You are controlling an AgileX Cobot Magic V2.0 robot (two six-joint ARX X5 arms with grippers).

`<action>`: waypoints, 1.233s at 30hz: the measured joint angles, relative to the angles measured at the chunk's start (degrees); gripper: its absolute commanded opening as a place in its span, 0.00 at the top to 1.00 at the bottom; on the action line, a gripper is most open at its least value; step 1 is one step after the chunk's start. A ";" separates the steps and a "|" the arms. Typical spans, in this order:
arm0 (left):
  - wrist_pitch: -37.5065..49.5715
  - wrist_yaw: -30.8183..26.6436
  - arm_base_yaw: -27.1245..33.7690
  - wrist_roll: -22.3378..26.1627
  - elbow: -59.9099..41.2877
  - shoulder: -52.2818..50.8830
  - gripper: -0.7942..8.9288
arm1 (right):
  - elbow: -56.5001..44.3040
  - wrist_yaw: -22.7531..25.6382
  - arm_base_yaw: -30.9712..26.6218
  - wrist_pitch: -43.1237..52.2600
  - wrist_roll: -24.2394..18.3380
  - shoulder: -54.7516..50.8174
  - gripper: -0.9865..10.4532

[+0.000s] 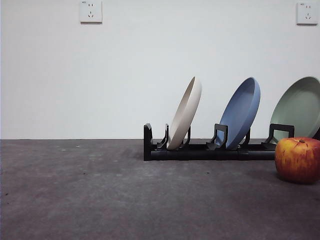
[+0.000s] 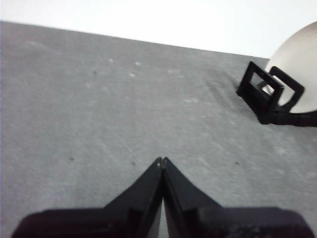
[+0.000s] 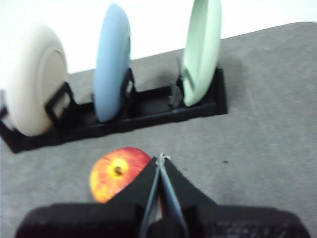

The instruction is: Take the yellow plate from the plate rack,put the plate on the table,take the apple from the table,put the apple in the plate

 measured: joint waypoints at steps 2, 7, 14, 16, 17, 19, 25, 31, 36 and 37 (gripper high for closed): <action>-1.62 1.03 0.00 -0.76 1.68 0.74 0.93 | 1.22 -0.13 0.00 -0.04 1.68 0.04 0.92; -3.78 2.91 0.00 -2.89 6.73 3.34 0.93 | 6.51 -0.13 0.00 0.02 3.54 1.20 0.92; -6.01 9.90 0.00 -4.17 14.86 9.75 0.93 | 16.70 -2.49 0.00 -6.51 3.72 7.65 0.92; -7.65 11.72 0.00 -4.26 17.97 12.02 0.93 | 20.50 -3.48 0.00 -9.60 3.08 9.90 0.92; -8.94 12.20 0.00 -4.24 19.80 13.29 0.93 | 22.73 -4.20 0.00 -11.47 2.40 11.19 0.92; -11.26 13.11 0.00 -4.15 23.17 15.56 0.93 | 27.17 -5.01 0.02 -15.54 0.48 13.51 0.92; -15.56 19.19 -0.02 -1.64 32.74 21.24 0.93 | 41.03 -7.28 0.00 -28.04 -5.38 20.24 0.92; -20.46 23.47 -0.55 -0.55 39.71 24.98 0.93 | 51.47 -9.03 0.00 -37.44 -9.38 25.27 0.92; -24.81 24.06 -2.29 1.05 44.09 26.58 0.93 | 57.11 -9.70 0.00 -42.91 -12.59 28.06 0.92; -25.66 24.09 -2.64 1.49 44.68 26.64 0.93 | 57.57 -9.70 0.00 -43.69 -13.05 28.44 0.92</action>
